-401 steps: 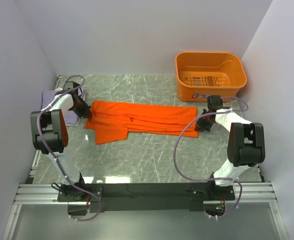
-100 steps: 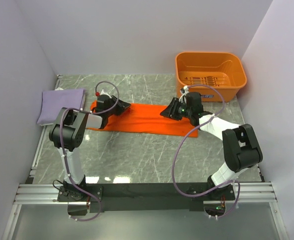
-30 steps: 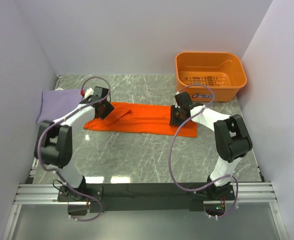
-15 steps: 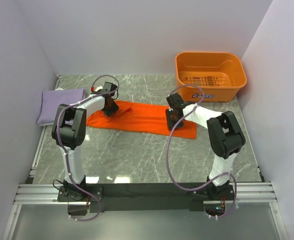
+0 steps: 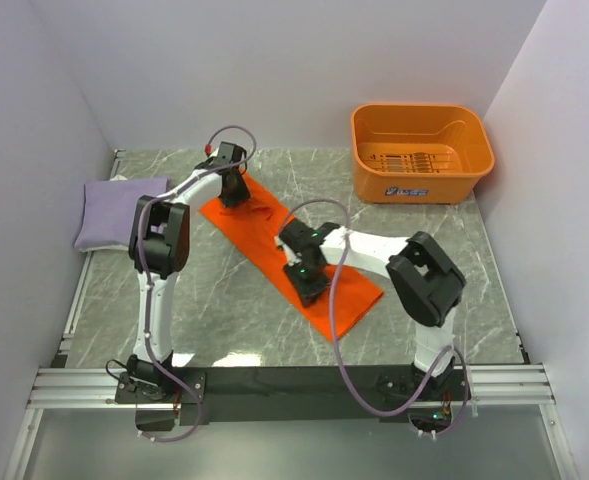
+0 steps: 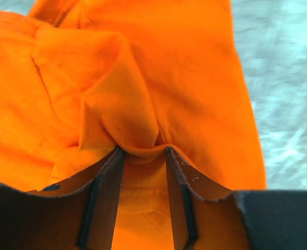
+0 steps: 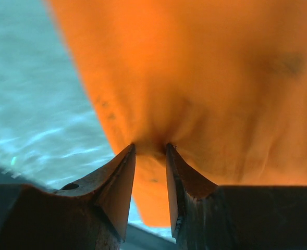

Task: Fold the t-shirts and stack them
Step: Fold the tshirt

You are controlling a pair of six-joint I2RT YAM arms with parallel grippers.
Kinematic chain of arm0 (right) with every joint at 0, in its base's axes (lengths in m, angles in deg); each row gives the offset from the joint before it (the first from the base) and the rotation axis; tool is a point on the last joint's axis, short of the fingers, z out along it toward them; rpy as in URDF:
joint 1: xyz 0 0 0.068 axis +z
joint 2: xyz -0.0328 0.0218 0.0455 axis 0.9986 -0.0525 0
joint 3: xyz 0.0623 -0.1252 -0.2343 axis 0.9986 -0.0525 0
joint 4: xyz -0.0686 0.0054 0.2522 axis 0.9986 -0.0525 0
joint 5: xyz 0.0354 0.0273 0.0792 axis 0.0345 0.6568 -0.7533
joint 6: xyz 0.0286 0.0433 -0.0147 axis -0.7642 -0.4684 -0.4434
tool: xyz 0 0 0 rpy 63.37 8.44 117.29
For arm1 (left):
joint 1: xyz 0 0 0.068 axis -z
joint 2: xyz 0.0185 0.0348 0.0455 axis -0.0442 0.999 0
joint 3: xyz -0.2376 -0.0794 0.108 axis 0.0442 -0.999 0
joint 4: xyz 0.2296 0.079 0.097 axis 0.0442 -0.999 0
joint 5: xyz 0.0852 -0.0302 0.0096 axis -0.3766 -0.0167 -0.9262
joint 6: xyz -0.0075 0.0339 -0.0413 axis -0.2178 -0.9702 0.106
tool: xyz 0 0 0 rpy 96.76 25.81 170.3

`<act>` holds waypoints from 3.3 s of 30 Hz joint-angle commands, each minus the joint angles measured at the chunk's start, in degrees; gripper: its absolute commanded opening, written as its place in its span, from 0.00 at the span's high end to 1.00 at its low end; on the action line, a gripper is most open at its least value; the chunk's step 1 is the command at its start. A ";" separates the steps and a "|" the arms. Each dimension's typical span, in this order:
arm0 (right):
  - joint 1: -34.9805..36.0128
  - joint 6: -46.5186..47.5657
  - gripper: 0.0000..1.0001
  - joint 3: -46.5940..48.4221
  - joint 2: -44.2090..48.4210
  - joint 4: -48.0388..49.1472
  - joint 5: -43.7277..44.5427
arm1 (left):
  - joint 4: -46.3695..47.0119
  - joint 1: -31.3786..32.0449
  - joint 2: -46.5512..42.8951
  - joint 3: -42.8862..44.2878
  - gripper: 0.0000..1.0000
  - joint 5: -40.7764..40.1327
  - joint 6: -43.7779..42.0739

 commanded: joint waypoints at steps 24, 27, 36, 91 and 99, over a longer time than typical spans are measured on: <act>10.39 -5.52 0.44 23.07 -8.29 -5.50 -6.97 | 4.23 -0.63 6.25 17.31 0.27 13.00 -15.35; 9.96 -6.92 0.39 18.86 -1.87 -5.59 -2.75 | 3.01 -0.54 -0.87 16.52 0.23 11.42 -12.54; 4.08 -12.63 0.35 -1.78 18.70 -1.02 3.42 | -6.47 2.17 -27.76 -2.44 0.16 7.12 -3.41; 0.81 -14.57 0.84 -14.47 13.70 -0.14 0.34 | -18.70 37.34 -30.68 -42.90 0.95 18.01 16.12; -0.59 -12.82 1.00 -12.81 18.62 -2.51 -2.12 | -18.98 33.57 -37.45 -43.42 0.99 19.77 14.36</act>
